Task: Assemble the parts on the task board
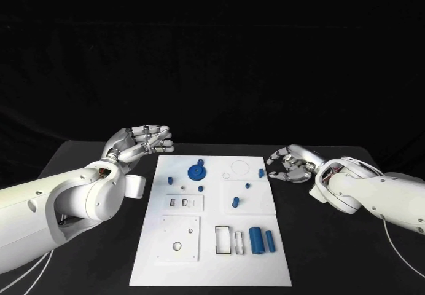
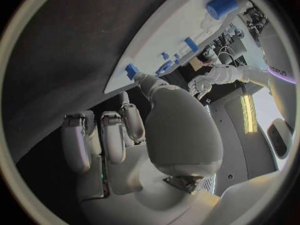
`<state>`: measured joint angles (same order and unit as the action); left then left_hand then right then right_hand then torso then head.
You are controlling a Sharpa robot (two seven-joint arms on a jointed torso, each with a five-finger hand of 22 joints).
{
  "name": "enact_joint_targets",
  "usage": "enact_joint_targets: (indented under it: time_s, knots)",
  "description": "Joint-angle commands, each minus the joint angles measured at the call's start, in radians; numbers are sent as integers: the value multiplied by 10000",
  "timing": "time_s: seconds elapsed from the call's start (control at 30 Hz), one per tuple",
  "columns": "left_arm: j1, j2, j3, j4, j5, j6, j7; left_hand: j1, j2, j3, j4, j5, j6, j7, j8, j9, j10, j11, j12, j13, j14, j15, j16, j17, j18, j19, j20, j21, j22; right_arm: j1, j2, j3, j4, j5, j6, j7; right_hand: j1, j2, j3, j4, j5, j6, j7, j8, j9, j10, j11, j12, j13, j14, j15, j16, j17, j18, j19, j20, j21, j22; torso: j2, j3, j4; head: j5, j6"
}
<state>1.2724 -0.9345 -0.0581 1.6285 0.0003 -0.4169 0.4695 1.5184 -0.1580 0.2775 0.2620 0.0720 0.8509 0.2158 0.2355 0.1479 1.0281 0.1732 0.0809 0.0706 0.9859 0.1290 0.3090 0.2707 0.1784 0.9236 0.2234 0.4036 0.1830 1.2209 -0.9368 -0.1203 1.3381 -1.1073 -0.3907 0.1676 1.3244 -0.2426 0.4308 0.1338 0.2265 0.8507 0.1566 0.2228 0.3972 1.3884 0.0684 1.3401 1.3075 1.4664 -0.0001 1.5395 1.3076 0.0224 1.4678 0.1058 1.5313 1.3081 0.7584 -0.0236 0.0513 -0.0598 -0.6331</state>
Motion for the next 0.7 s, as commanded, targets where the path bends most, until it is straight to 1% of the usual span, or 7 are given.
enact_joint_targets:
  time_s: [0.03,0.13,0.2,0.33,0.4,0.7]
  knots:
    - [9,33,7,-5,-65,200,66,-34,-43,-34,-15,-27,63,74,62,11,54,-6,33,17,-45,-13,-30,14,-4,-81,16,14,-12,-57,150,0,-121,-88,216,83,107,22,-6,-68,0,-78,20,-47,-12,-19,46,1,317,824,19,42,1606,-88,684,29,1,2221,-6,-18,-1,11,-26]
    - [9,45,7,-18,-67,198,60,-31,-42,-32,-16,-26,62,73,61,11,53,-5,31,16,-47,-13,-30,15,-3,-86,16,13,-13,-95,263,0,-208,-130,174,20,112,43,10,-71,-6,-65,22,-48,-11,0,48,23,338,826,20,46,1619,-88,684,30,2,2222,-5,-19,-6,15,-27]
    - [8,57,7,-30,-69,196,54,-27,-40,-29,-19,-26,60,72,60,11,49,-4,27,14,-49,-13,-31,16,-3,-91,17,12,-13,-120,348,0,-264,-154,149,-32,110,52,15,-70,-9,-58,23,-47,-11,7,49,31,345,828,21,48,1626,-89,687,30,4,2225,-2,-21,2,19,-47]
    - [8,70,7,-44,-70,188,45,-24,-39,-27,-21,-25,58,72,59,10,45,-3,24,12,-50,-12,-32,18,-2,-96,17,11,-14,-141,447,0,-322,-186,118,-94,85,92,35,-54,-20,-30,31,-49,-10,29,54,56,367,829,25,50,1633,-96,706,32,26,2248,-8,-21,-12,27,-60]
    - [8,78,7,-50,-70,187,40,-22,-38,-25,-22,-25,57,73,58,9,41,-3,20,11,-51,-12,-32,19,-2,-99,18,10,-14,-147,491,0,-345,-199,101,-120,72,109,44,-47,-23,-16,33,-48,-10,41,57,69,380,832,27,53,1644,-98,710,33,30,2253,-12,-15,-26,39,-61]
    - [8,95,7,-62,-86,172,18,-13,-30,-15,-27,-26,47,76,52,7,19,2,2,3,-54,-10,-34,25,0,-113,20,9,-15,-156,631,0,-425,-277,139,-202,53,148,79,-46,-36,66,36,-34,-3,102,59,143,448,834,31,57,1656,-105,729,38,51,2275,-13,-8,-35,33,-75]
